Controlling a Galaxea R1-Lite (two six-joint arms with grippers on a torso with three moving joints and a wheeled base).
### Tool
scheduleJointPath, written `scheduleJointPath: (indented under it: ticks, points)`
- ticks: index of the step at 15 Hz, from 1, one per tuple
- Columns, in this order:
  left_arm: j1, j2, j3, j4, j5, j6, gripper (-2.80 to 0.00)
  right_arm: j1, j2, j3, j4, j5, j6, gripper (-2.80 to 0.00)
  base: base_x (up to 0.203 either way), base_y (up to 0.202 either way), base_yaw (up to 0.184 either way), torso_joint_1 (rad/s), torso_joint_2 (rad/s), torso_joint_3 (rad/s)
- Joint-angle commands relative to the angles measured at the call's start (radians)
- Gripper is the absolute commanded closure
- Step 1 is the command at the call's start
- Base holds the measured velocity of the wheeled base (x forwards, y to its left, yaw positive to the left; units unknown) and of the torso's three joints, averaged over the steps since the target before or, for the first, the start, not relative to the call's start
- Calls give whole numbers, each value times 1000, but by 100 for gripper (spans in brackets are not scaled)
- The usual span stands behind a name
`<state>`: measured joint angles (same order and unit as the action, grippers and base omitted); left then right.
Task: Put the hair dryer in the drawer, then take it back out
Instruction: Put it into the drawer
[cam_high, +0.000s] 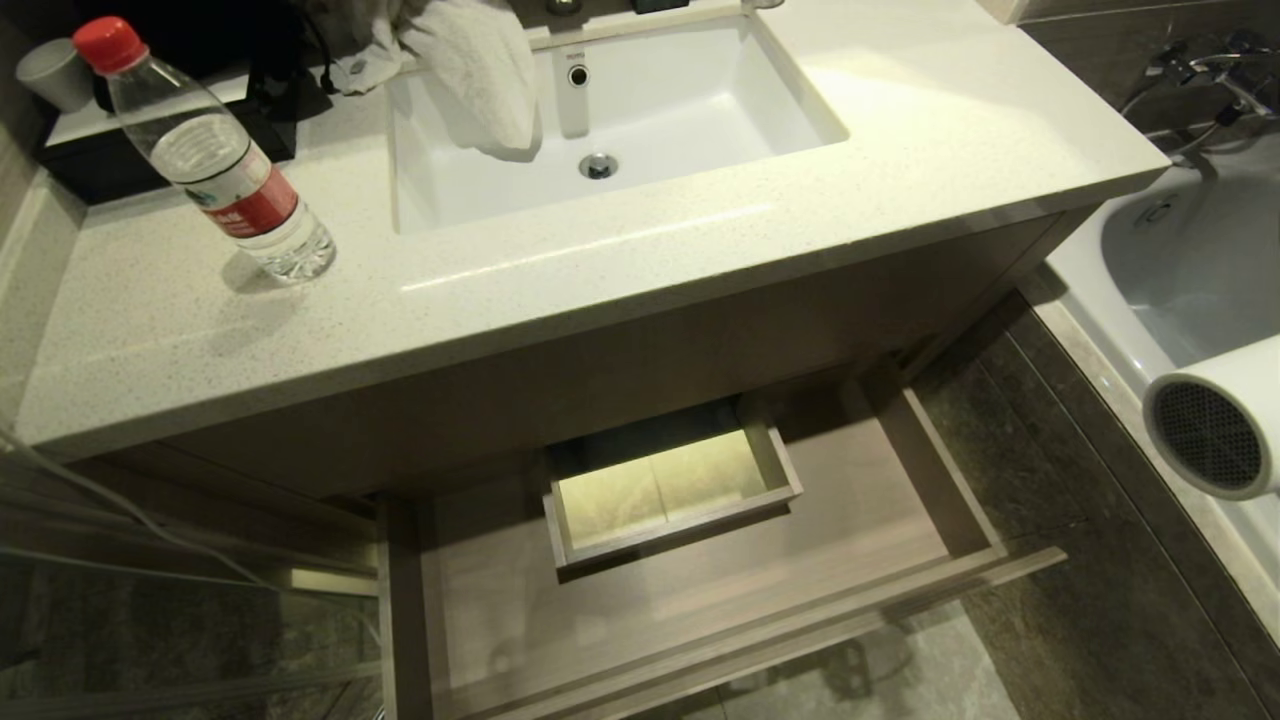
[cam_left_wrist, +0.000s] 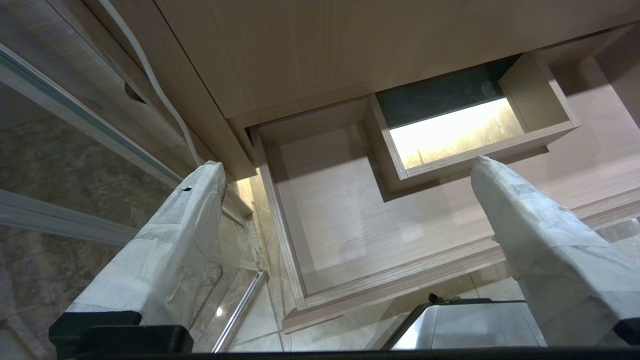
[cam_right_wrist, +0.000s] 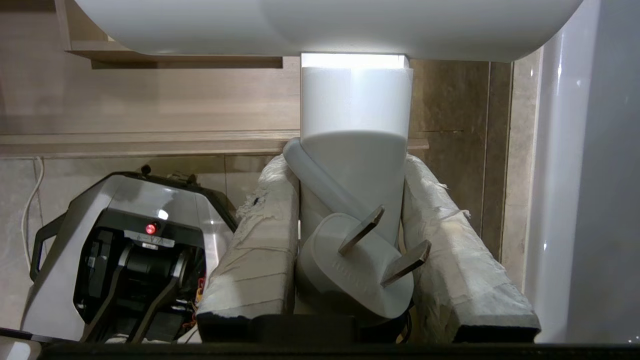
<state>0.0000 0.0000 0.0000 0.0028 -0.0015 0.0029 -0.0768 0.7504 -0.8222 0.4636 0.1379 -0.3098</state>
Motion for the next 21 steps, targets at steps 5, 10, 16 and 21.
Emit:
scheduleJointPath:
  ticks: [5,10,16,21]
  points:
    - [0,0,0,0,0,0,-280,0,3,9,3,0,0,0,0,0,0,0,0,0]
    - [0,0,0,0,0,0,-280,0,-1,15,2,2,0,0,0,0,0,0,0,0]
    - [0,0,0,-1,0,0,-280,0,-6,23,1,3,0,0,0,0,0,0,0,0]
    - [0,0,0,0,0,0,-280,0,-5,29,1,3,0,0,0,0,0,0,0,0]
